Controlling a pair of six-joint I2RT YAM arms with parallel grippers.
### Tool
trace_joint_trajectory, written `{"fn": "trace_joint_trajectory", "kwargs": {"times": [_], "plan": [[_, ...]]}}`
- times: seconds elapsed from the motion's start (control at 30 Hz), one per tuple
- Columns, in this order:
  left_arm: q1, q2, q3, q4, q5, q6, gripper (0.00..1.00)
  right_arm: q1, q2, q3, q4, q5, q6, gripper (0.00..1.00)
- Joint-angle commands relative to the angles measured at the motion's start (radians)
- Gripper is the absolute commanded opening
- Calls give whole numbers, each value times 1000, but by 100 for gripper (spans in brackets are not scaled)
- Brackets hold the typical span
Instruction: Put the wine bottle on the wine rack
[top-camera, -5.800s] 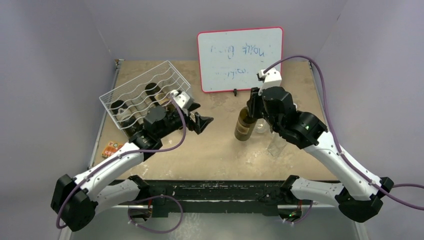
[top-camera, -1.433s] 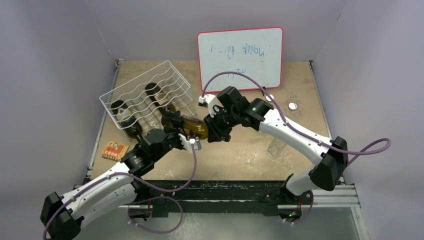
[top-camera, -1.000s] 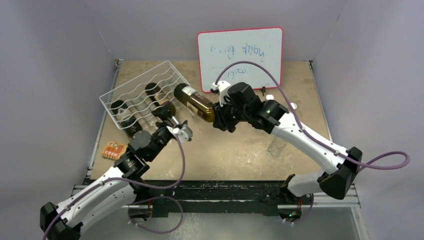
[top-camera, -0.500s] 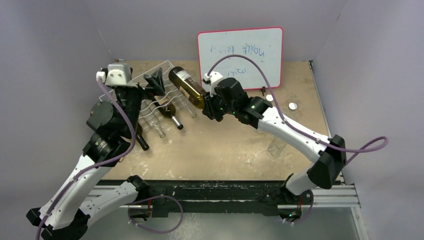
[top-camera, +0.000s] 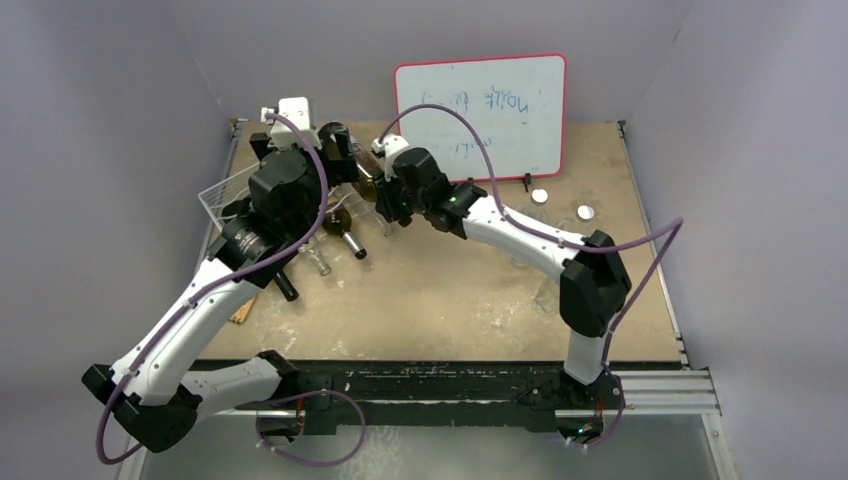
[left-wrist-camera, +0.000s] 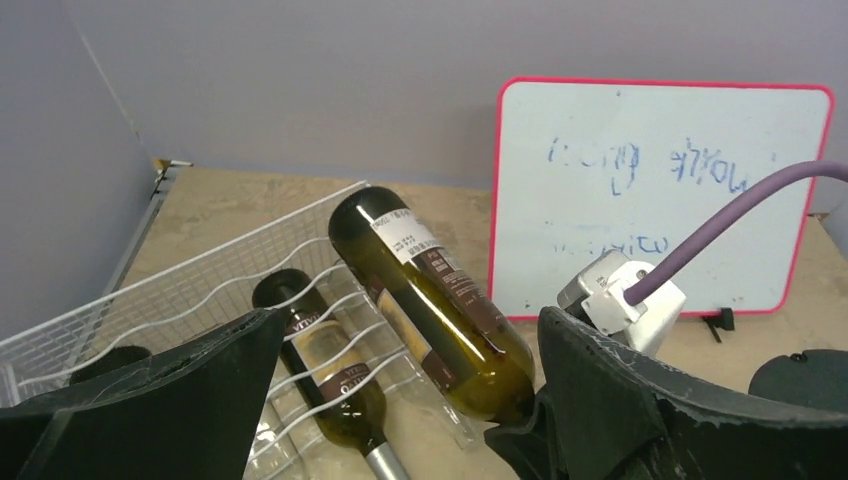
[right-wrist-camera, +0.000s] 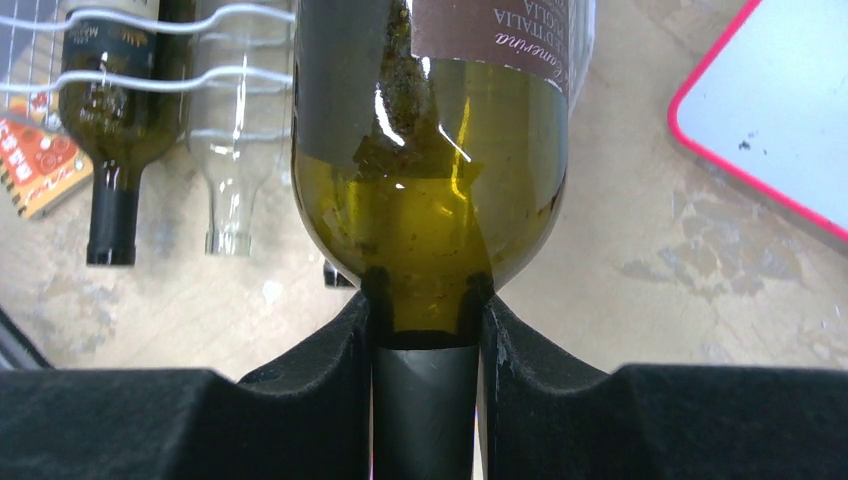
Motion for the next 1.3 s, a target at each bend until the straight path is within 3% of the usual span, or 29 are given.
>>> {"fn": "trace_joint_trajectory", "kwargs": {"times": [0.0, 0.3, 0.53, 0.87, 1.27], "plan": [[43, 8, -22, 58, -72, -83, 98, -8, 37, 131, 225, 50, -17, 0], [98, -77, -168, 166, -353, -90, 98, -30, 173, 239, 222, 21, -40, 0], [132, -118, -246, 203, -398, -107, 98, -52, 232, 298, 170, -7, -55, 0], [145, -117, -265, 206, -408, -102, 98, -67, 327, 403, 80, -18, -79, 16], [152, -113, -275, 216, -372, -87, 98, -70, 272, 385, 63, -19, -46, 76]]}}
